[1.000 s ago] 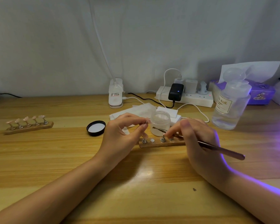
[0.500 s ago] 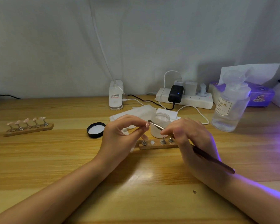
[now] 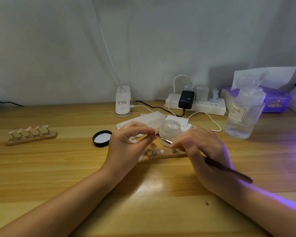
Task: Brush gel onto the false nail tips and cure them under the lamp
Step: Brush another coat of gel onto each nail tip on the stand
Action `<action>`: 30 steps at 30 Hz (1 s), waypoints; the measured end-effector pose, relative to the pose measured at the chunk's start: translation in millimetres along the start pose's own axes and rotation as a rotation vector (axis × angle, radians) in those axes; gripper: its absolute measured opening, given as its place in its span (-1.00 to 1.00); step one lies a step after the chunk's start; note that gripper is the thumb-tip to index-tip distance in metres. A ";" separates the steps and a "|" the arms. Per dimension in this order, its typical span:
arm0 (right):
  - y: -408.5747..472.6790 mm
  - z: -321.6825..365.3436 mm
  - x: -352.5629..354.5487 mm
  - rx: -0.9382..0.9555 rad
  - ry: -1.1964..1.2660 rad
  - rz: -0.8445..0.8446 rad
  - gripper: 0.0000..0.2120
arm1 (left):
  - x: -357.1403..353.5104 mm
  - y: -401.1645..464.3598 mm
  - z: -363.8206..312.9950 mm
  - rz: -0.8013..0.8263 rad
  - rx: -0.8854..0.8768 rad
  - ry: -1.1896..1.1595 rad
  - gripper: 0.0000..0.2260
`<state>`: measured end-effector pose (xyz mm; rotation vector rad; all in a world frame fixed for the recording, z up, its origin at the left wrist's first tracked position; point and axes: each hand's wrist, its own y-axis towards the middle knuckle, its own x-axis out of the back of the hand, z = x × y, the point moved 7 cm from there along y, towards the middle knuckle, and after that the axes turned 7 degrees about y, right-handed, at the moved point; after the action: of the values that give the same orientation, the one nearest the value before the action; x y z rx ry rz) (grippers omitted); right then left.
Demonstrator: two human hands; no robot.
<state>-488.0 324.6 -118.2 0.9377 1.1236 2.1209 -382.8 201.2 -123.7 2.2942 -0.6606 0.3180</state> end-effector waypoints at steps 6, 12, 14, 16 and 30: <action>0.0 -0.6 2.7 -0.027 0.012 -0.024 -0.49 | 0.3 -0.7 -1.4 -0.007 0.008 -0.005 -0.86; 0.5 0.1 -0.4 -0.030 0.002 0.004 -0.50 | 0.2 -0.8 -2.5 -0.006 0.004 0.003 -0.84; -0.7 0.2 2.1 -0.029 0.029 -0.022 -0.45 | 0.4 -0.8 -2.3 -0.006 0.005 0.006 -0.87; -0.9 0.0 3.0 -0.022 0.024 -0.033 -0.46 | 0.3 -0.7 -2.6 -0.009 0.003 0.003 -0.87; -0.1 0.8 2.3 -0.025 -0.002 -0.018 -0.49 | 0.3 -0.5 -3.0 -0.011 -0.004 0.011 -0.87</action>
<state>-488.7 326.8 -117.2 0.9150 1.0983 2.1136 -382.4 203.5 -121.8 2.2899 -0.6425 0.3236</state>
